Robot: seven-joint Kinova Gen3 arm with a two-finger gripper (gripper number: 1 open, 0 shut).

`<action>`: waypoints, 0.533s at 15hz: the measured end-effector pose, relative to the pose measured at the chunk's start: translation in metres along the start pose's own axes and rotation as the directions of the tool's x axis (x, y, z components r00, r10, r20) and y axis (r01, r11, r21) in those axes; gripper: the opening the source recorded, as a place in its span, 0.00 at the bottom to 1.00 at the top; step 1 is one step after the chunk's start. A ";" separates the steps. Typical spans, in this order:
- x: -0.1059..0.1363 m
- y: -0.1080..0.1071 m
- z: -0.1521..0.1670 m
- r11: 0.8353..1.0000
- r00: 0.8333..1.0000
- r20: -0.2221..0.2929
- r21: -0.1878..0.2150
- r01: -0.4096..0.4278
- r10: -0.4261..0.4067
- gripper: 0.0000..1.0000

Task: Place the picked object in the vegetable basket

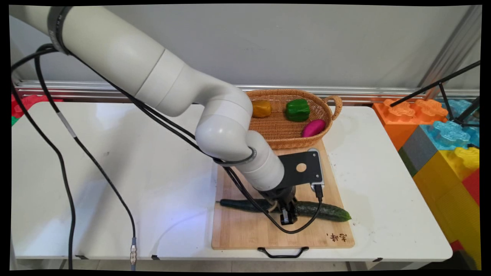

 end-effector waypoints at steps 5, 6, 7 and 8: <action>0.011 -0.013 -0.029 0.999 0.999 -0.034 0.002 -0.036 0.036 0.00; 0.015 -0.019 -0.038 0.999 0.998 -0.048 0.005 -0.044 0.044 0.00; 0.019 -0.024 -0.045 0.999 0.997 -0.060 0.008 -0.051 0.051 0.00; 0.024 -0.030 -0.054 0.998 0.996 -0.073 0.014 -0.055 0.056 0.00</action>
